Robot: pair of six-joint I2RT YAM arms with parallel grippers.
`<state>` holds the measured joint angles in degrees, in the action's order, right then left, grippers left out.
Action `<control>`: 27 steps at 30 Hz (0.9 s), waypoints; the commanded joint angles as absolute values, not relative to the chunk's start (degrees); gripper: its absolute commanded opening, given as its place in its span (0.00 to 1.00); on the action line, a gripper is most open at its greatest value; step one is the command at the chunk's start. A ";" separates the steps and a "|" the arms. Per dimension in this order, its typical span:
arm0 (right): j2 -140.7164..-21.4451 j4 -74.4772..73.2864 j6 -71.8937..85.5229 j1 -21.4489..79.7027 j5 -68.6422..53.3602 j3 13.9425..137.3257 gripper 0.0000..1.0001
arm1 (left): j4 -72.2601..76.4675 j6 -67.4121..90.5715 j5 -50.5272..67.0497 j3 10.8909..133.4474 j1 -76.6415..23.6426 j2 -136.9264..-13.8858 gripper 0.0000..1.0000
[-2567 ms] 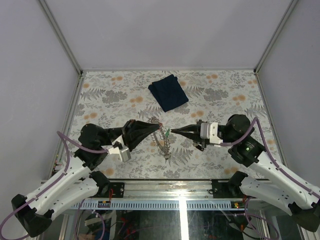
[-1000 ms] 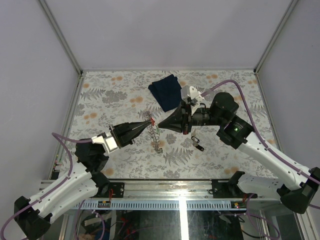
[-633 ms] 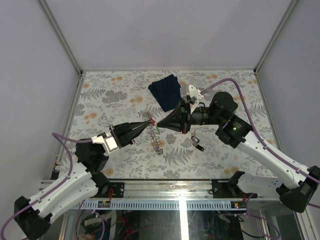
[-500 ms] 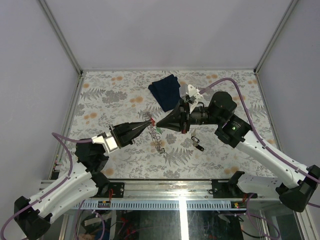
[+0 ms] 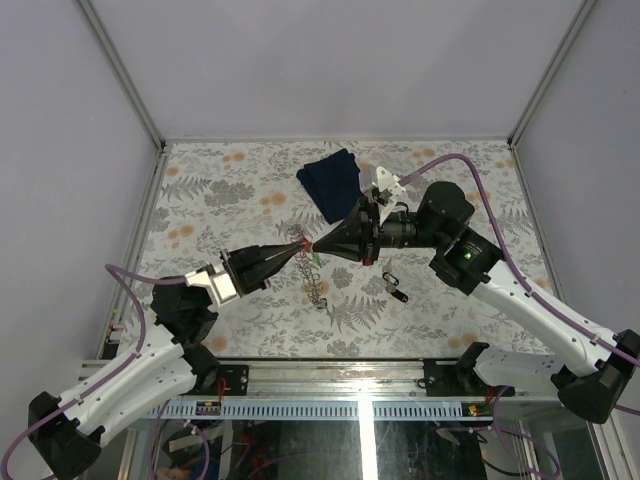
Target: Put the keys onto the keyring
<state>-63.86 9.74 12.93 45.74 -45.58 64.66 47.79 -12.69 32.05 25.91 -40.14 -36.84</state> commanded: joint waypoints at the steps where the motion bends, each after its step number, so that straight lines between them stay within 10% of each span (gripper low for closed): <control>1: -64.43 11.35 13.48 45.98 -43.87 67.38 0.00 | 51.12 -13.20 32.07 27.57 -40.50 -36.51 0.00; 27: -63.87 7.59 12.49 45.91 -38.17 65.94 0.00 | 52.72 -13.31 32.12 27.54 -40.43 -36.95 0.00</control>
<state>-63.99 6.11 12.86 45.76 -40.69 64.66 47.83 -12.71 32.12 25.91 -40.14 -37.32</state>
